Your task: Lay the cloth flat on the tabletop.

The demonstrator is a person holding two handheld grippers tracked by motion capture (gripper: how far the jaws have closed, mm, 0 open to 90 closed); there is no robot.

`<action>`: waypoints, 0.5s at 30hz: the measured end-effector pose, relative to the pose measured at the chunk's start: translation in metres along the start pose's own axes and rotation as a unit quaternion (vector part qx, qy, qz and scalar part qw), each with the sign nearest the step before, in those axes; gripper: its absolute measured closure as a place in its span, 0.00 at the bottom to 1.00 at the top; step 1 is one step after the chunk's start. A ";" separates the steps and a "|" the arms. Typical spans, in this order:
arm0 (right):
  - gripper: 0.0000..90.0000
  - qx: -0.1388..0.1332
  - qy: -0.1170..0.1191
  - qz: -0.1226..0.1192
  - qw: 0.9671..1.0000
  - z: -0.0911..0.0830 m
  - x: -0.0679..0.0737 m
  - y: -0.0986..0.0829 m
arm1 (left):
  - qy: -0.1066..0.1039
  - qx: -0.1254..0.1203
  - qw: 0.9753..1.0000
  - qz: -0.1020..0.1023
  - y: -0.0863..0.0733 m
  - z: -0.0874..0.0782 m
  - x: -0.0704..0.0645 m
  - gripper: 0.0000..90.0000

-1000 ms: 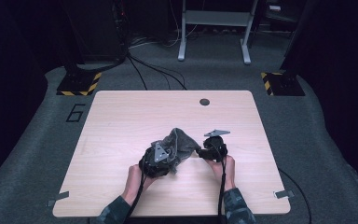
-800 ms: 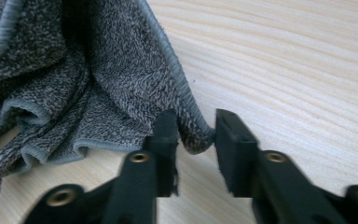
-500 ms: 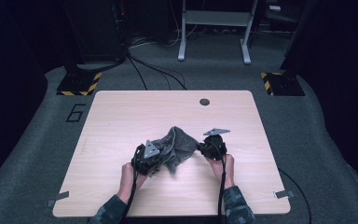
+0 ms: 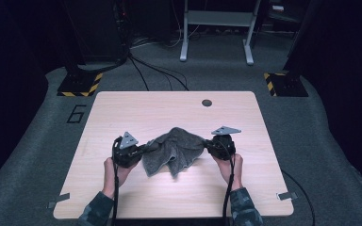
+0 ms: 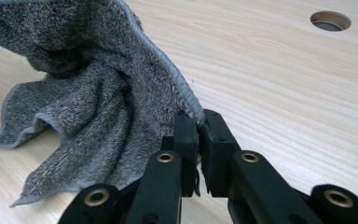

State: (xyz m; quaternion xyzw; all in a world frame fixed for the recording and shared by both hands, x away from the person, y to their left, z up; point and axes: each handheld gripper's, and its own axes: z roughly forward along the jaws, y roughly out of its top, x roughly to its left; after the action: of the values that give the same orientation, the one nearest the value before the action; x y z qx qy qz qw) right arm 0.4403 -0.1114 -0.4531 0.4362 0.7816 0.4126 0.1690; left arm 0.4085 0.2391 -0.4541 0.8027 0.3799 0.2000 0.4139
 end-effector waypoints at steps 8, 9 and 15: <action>0.95 0.008 0.007 -0.013 1.000 -0.004 0.005 -0.005 | -0.005 0.026 1.000 -0.007 -0.013 0.006 0.007 0.95; 0.93 0.010 0.008 -0.014 1.000 -0.005 0.005 -0.007 | -0.008 0.029 1.000 -0.007 -0.014 0.007 0.008 0.95; 0.95 0.008 0.013 -0.012 1.000 -0.009 0.004 -0.007 | -0.015 0.028 0.999 -0.013 -0.016 0.008 0.012 0.96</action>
State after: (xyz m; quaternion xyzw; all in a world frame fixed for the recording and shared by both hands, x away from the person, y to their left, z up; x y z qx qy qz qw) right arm 0.4281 -0.1143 -0.4530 0.4230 0.7922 0.4097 0.1603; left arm 0.4137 0.2502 -0.4717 0.8118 0.3896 0.1723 0.3994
